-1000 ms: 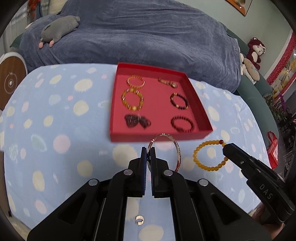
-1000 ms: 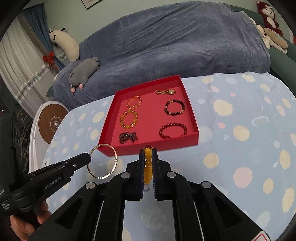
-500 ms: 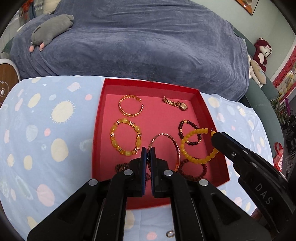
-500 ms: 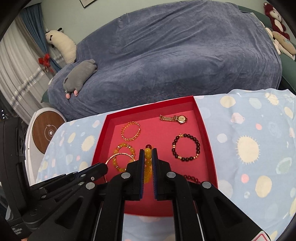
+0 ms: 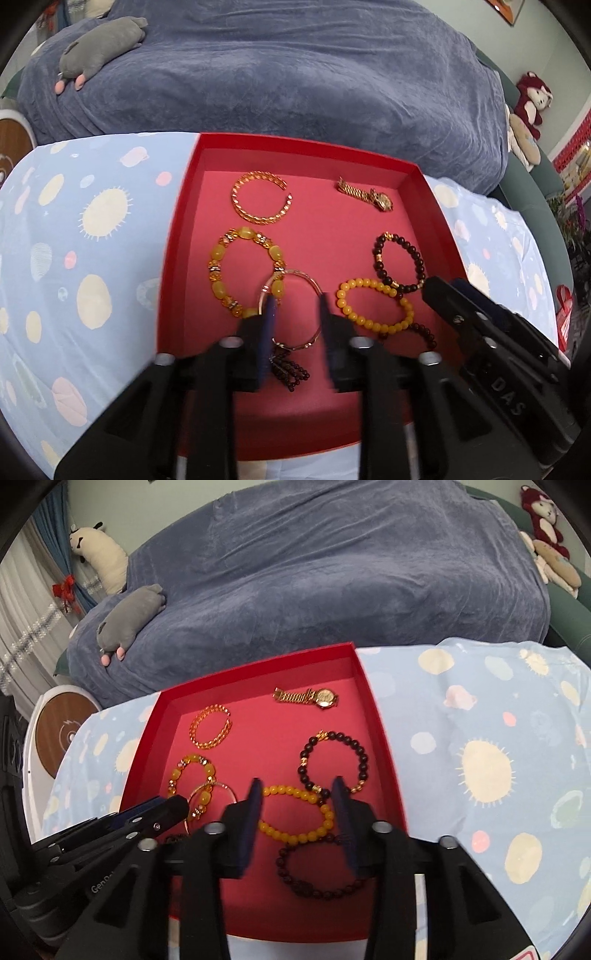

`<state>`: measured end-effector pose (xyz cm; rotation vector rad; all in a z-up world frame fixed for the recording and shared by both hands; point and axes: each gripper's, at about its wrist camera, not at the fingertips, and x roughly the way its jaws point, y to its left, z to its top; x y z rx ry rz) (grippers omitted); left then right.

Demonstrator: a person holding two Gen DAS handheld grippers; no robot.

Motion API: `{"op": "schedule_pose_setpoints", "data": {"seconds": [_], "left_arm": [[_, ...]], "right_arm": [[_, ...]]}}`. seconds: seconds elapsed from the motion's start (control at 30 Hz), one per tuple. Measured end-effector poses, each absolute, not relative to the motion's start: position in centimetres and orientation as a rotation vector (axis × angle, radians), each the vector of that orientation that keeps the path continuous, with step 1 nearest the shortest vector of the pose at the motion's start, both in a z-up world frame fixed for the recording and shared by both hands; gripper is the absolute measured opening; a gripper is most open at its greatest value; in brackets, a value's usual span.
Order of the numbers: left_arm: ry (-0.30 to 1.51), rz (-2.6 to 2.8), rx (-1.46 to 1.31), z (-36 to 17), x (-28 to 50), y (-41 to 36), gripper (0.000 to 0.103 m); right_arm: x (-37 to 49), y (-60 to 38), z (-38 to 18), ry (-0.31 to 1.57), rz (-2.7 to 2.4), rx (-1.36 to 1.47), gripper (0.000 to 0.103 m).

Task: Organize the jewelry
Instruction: 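Carry the bangle and yellow bracelet into the red box and open both tools, then move the left tool to the gold hoop earring and close on it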

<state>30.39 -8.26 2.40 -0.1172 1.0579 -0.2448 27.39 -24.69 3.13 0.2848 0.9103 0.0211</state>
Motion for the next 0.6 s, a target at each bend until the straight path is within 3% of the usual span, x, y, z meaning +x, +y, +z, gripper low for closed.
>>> {"op": "schedule_pose_setpoints", "data": {"seconds": [0.6], "left_arm": [[0.98,-0.242,-0.116,7.5,24.0,-6.2,0.035]], "right_arm": [[19.4,-23.9,7.5,0.859,0.053,0.285,0.044]]}}
